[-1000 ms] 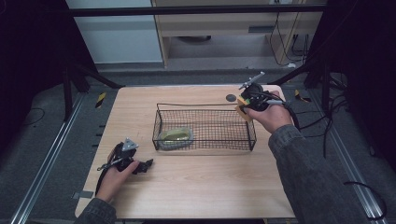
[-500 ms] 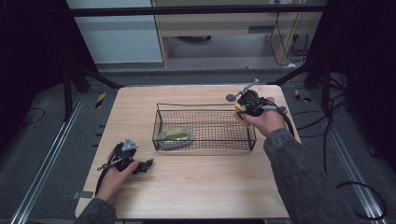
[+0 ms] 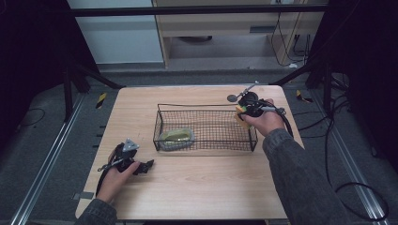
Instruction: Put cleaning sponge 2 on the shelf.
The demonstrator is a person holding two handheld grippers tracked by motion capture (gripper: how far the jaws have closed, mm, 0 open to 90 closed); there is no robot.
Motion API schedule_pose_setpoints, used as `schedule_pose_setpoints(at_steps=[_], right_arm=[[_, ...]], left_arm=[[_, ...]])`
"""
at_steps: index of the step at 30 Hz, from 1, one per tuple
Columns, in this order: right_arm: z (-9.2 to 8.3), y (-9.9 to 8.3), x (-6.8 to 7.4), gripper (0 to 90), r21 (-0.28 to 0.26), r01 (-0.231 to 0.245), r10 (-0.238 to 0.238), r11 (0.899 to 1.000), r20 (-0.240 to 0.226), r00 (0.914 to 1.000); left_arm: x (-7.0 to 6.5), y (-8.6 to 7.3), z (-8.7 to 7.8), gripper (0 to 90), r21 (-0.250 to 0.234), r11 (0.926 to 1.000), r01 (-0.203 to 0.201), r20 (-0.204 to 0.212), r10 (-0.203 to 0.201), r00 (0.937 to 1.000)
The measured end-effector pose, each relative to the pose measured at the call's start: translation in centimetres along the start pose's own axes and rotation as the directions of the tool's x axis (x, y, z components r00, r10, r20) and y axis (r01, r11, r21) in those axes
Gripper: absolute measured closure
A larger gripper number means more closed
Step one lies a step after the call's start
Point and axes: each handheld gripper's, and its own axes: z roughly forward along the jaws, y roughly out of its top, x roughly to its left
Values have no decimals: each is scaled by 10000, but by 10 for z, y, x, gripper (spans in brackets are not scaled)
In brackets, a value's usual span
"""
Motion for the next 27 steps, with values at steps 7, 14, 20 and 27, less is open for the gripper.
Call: schedule_pose_setpoints(at_steps=[7,14,20,27], right_arm=[[4,-5,-7,648,4,-398,398,9992,-241,9989],[10,-9,-9,648,34,-529,530,9986,-320,9981],[17,-11,-8,648,157,-489,494,9987,-328,9982],[25,-14,-6,648,295,-485,495,9984,-333,9982]], left_arm=[[0,0,0,0,-6,10000,0,3,0,10000],[0,0,0,0,-4,10000,-3,7,3,10000],[0,0,0,0,-6,10000,-7,8,7,10000],[0,0,0,0,-7,10000,-10,9,10,10000]])
